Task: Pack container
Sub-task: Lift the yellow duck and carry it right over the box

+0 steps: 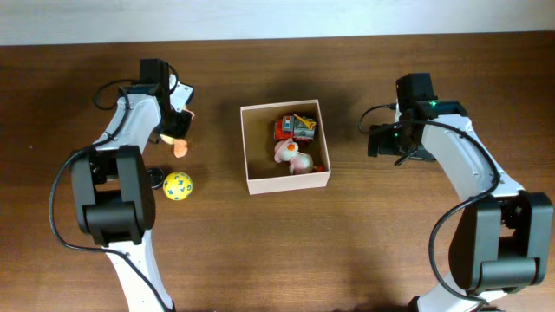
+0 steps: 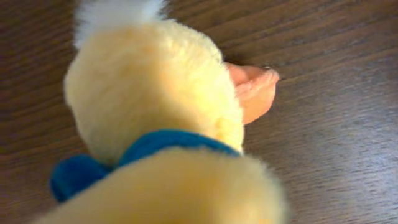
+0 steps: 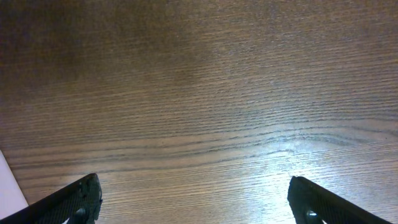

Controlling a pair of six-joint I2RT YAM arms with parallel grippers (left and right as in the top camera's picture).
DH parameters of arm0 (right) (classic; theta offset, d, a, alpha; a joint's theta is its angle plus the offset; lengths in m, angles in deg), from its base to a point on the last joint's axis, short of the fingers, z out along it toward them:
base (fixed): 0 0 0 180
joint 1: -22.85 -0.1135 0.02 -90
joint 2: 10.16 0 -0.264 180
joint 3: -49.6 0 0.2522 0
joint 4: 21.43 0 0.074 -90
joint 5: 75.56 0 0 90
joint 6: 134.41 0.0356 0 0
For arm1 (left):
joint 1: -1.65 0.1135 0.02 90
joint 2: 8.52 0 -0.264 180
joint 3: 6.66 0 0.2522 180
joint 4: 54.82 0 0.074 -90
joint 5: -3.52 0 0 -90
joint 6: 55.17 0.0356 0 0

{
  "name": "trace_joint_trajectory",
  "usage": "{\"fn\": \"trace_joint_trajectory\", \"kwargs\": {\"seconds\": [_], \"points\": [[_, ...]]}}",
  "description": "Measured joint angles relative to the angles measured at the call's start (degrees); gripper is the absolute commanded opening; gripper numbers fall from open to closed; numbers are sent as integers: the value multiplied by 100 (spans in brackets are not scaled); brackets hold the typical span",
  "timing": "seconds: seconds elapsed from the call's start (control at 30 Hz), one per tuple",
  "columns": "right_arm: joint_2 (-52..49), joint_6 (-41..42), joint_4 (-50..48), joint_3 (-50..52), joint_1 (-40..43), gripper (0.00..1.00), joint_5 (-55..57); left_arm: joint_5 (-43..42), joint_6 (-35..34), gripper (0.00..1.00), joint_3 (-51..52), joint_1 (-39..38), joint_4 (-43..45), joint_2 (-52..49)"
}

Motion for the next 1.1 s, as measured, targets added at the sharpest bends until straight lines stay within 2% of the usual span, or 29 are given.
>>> {"fn": "trace_joint_trajectory", "kwargs": {"seconds": [0.17, 0.33, 0.43, 0.6, 0.8, 0.93, 1.1], "points": [[0, -2, 0, 0, 0, 99, 0, 376, 46, 2, -37, -22, -59, 0], [0, -4, 2, 0, 0, 99, 0, 651, -7, 2, -114, -26, -243, 107], [0, -4, 2, 0, 0, 99, 0, 697, -289, 2, -269, -70, -385, 485], [0, -4, 2, 0, 0, 99, 2, 245, -1021, 2, -564, -393, -614, 1803], [0, -2, 0, 0, 0, 99, 0, -564, -2057, 2, -787, -1307, -1036, 3287], [0, -4, 2, 0, 0, 99, 0, -717, -2614, 2, -807, -2002, -1233, 3362], [0, -4, 0, 0, 0, 99, 0, -374, -3493, 2, -577, -2614, -1384, 3036]]}}
